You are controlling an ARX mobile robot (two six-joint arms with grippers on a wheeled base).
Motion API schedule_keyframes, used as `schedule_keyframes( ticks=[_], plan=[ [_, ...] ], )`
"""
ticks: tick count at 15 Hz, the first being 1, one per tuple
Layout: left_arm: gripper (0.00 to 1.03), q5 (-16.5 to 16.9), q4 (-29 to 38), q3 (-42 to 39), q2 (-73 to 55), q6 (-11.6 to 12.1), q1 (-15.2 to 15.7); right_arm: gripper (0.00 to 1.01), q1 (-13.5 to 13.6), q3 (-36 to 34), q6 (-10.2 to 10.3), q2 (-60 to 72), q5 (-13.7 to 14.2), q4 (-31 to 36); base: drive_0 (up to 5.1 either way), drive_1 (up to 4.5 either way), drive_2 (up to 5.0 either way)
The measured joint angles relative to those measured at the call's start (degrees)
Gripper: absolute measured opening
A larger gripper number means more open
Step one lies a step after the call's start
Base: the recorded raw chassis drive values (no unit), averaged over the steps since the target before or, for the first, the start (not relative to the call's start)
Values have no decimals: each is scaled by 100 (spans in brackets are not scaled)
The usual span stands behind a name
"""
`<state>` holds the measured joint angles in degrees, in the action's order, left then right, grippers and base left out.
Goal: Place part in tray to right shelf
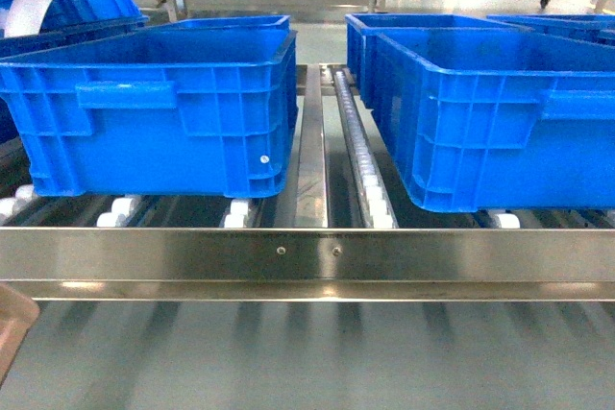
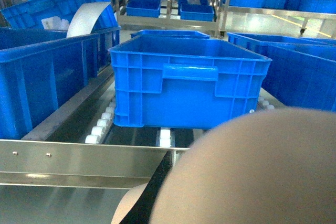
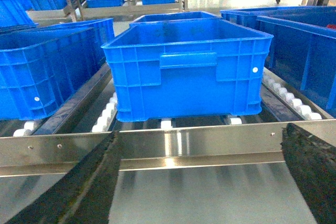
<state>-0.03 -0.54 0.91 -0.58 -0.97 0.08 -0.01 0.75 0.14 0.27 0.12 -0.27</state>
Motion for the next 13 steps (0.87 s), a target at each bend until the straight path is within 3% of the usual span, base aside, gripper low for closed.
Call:
schedule_keyframes(
  ticks=[1,13],
  plan=[
    [13,0,0,0,0,0,0,99,0,0,2,0,0,0,0,0,0],
    [13,0,0,0,0,0,0,98,0,0,2,0,0,0,0,0,0]
  ],
)
